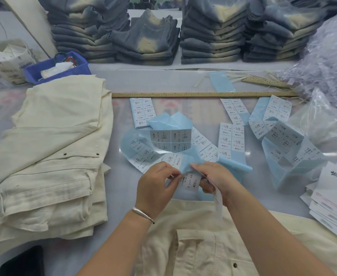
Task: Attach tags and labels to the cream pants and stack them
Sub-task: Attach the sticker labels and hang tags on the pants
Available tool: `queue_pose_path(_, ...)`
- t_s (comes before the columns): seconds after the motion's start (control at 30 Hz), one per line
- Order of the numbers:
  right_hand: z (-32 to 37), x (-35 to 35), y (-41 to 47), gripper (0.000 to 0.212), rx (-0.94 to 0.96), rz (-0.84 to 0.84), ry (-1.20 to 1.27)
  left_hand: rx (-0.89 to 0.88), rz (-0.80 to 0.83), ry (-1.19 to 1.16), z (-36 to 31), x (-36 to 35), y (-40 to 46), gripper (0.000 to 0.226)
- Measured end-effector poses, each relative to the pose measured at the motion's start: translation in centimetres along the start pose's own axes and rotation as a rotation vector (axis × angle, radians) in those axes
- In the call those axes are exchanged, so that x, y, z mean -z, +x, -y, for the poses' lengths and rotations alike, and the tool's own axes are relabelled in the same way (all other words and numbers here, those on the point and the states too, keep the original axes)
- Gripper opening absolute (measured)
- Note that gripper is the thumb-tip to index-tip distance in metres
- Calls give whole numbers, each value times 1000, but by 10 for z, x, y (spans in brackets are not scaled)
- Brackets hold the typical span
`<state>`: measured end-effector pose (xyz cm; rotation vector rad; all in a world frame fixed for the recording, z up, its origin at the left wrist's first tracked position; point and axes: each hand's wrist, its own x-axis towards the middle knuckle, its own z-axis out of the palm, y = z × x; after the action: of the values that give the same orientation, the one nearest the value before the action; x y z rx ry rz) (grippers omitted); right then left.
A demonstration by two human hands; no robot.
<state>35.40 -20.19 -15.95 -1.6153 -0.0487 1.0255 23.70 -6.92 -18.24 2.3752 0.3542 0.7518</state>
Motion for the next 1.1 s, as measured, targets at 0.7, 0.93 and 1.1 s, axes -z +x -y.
queue_pose_path(0.7, 6, 8, -34, 66, 62, -374, -325, 758, -480, -884, -66, 46, -46, 30)
queue_pose_path(0.93, -12, 65, -110, 27, 138, -389, 3, 936, -449, -1331, -149, 34, -74, 30)
queue_pose_path(1.1, -25, 114, -163, 20, 258, -350, -166, 994, -218, -1452, -216, 8, -87, 57)
